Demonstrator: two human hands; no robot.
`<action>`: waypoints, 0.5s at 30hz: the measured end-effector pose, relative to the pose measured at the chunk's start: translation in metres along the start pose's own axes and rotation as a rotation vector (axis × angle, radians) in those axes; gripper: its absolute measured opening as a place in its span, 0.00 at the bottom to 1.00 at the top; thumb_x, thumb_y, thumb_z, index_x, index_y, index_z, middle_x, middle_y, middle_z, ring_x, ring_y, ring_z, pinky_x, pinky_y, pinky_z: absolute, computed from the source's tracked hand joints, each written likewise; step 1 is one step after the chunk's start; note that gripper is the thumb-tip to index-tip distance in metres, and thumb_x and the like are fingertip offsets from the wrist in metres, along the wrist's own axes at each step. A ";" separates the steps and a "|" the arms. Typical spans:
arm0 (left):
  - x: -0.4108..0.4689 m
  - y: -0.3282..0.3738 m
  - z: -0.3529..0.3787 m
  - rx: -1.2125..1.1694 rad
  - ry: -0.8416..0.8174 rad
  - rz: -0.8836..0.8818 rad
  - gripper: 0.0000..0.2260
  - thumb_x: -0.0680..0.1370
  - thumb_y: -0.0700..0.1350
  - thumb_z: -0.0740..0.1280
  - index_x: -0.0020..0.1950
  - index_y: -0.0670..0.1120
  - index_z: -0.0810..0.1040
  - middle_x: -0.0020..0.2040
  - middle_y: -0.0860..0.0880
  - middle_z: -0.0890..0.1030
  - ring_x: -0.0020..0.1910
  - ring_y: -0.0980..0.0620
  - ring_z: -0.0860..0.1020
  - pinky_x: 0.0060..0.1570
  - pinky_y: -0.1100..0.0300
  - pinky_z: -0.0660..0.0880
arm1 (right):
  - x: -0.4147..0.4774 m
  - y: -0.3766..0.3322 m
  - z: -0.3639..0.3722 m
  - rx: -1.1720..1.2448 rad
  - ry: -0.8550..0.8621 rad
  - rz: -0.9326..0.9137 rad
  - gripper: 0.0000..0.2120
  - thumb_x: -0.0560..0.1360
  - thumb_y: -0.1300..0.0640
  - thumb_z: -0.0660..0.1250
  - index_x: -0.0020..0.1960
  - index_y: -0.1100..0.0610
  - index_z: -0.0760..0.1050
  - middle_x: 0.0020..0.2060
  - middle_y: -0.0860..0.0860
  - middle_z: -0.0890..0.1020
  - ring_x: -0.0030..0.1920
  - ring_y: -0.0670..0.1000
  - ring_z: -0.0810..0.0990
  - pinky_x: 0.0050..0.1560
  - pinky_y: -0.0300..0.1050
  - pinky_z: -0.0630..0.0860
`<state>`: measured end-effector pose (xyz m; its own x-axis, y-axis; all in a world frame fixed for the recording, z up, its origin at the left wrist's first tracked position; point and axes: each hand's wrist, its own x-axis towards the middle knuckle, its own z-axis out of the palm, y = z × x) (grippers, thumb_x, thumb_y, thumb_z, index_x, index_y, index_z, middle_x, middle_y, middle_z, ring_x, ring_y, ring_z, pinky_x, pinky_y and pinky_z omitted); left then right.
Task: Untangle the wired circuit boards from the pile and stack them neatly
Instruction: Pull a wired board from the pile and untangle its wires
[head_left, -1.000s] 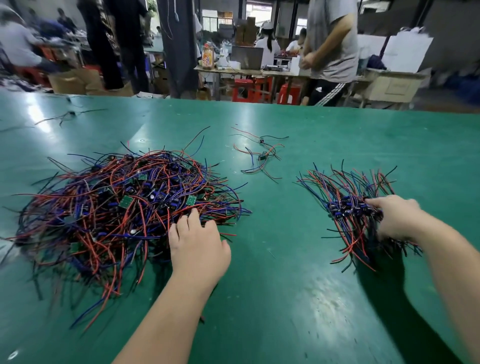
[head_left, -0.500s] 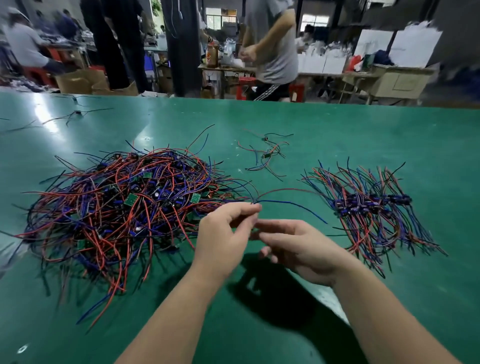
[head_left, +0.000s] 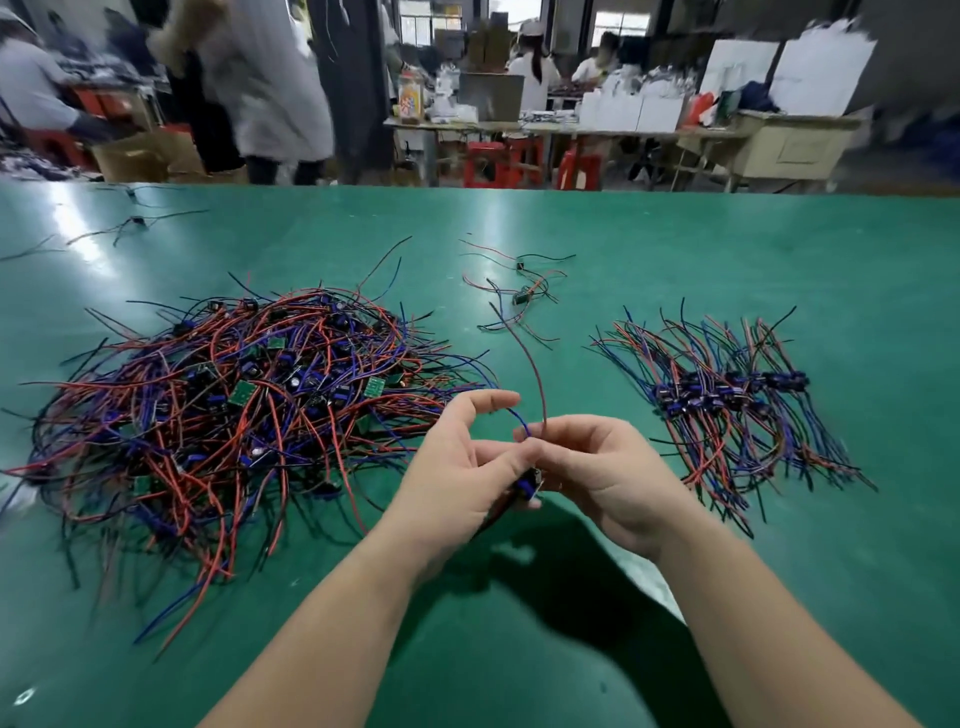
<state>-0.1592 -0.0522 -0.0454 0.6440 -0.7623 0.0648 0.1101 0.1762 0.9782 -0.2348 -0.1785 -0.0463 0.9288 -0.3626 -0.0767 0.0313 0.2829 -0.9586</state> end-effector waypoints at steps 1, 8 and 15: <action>0.000 0.000 0.000 -0.008 -0.003 -0.005 0.21 0.71 0.46 0.68 0.62 0.48 0.68 0.31 0.47 0.81 0.26 0.54 0.78 0.32 0.61 0.78 | 0.000 -0.001 0.001 -0.009 0.011 0.005 0.07 0.61 0.59 0.72 0.39 0.59 0.82 0.34 0.54 0.83 0.31 0.47 0.78 0.33 0.35 0.73; 0.001 -0.001 -0.005 -0.049 0.012 -0.092 0.16 0.77 0.35 0.67 0.61 0.48 0.71 0.46 0.44 0.85 0.43 0.49 0.84 0.38 0.60 0.80 | 0.010 -0.008 -0.009 0.334 0.289 -0.165 0.02 0.70 0.64 0.66 0.41 0.60 0.77 0.30 0.51 0.82 0.31 0.44 0.80 0.31 0.34 0.76; -0.004 -0.003 0.003 0.034 0.039 -0.139 0.11 0.67 0.47 0.73 0.46 0.43 0.81 0.39 0.45 0.85 0.36 0.51 0.83 0.33 0.62 0.79 | 0.008 -0.008 -0.010 0.275 0.286 -0.167 0.03 0.64 0.63 0.69 0.38 0.59 0.79 0.30 0.53 0.82 0.31 0.45 0.81 0.30 0.34 0.76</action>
<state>-0.1643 -0.0516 -0.0476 0.6530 -0.7533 -0.0787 0.1753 0.0492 0.9833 -0.2312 -0.1921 -0.0424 0.7641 -0.6440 -0.0366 0.3057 0.4115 -0.8586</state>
